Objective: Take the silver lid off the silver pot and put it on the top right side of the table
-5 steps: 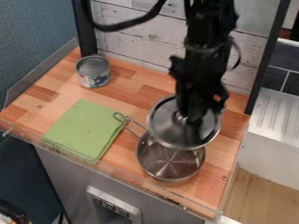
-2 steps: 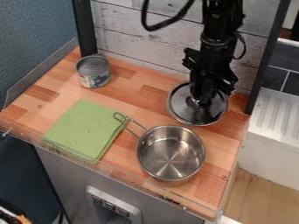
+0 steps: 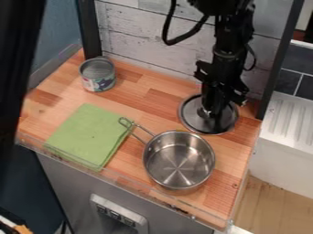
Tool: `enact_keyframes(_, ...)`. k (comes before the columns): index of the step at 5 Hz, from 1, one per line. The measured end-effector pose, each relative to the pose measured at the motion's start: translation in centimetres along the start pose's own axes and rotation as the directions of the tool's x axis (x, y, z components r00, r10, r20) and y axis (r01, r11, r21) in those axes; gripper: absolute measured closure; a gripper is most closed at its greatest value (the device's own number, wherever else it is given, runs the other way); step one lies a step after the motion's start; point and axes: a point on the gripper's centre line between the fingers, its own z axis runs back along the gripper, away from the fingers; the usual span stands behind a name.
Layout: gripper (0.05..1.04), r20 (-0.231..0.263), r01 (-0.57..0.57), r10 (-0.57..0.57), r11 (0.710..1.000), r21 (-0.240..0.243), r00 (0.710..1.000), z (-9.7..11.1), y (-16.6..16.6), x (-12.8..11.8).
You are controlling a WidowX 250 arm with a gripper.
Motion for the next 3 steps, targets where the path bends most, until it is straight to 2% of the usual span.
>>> enact_keyframes(1, 0.472, 0.0, -0.003, 0.003, 1.0, 0.0, 1.0, 0.0, 0.0, 0.0)
enact_keyframes(2, 0.175, 0.01, -0.017, 0.017, 1.0, 0.022, 1.0, 0.8, 0.0, -0.7)
enact_keyframes(3, 0.074, 0.089, -0.044, 0.04, 0.998, 0.035, 0.995, 3.9, 0.0, -1.1)
